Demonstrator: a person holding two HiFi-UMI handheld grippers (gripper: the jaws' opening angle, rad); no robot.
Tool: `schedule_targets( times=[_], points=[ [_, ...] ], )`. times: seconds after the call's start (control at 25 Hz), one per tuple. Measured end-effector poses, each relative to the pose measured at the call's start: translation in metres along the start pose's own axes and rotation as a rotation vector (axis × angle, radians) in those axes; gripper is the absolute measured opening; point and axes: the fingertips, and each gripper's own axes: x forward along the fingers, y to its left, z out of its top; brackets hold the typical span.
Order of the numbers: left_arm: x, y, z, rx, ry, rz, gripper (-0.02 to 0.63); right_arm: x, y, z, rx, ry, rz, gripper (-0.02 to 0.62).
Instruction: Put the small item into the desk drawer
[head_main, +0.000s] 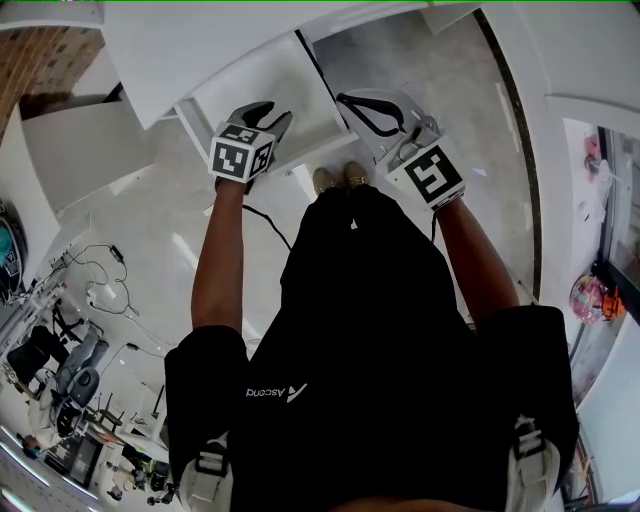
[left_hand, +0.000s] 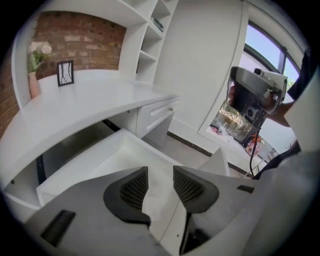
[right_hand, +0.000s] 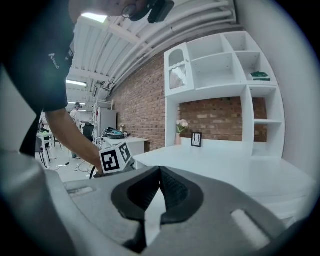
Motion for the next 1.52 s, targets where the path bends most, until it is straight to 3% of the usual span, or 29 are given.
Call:
schedule_targets(
  times=[0.32, 0.68, 0.84, 1.04, 1.52],
  points=[
    [-0.080, -0.043, 0.074, 0.049, -0.397, 0.057, 0.049, -0.006, 0.017, 0.029, 0.011, -0.078, 0.027, 0.000],
    [-0.177, -0.101, 0.126, 0.068, -0.730, 0.101, 0.000, -0.025, 0.038, 0.074, 0.017, -0.207, 0.056, 0.000],
    [-0.211, -0.128, 0.143, 0.096, -0.806, 0.112, -0.002, -0.039, 0.053, 0.092, 0.062, -0.248, 0.070, 0.000],
    [-0.241, -0.153, 0.154, 0.155, -0.877, 0.125, -0.002, -0.055, 0.064, 0.107, 0.046, -0.302, 0.075, 0.000],
    [-0.278, -0.188, 0.162, 0.256, -0.935, 0.154, -0.002, -0.076, 0.081, 0.137, -0.012, -0.357, 0.085, 0.000]
  ],
)
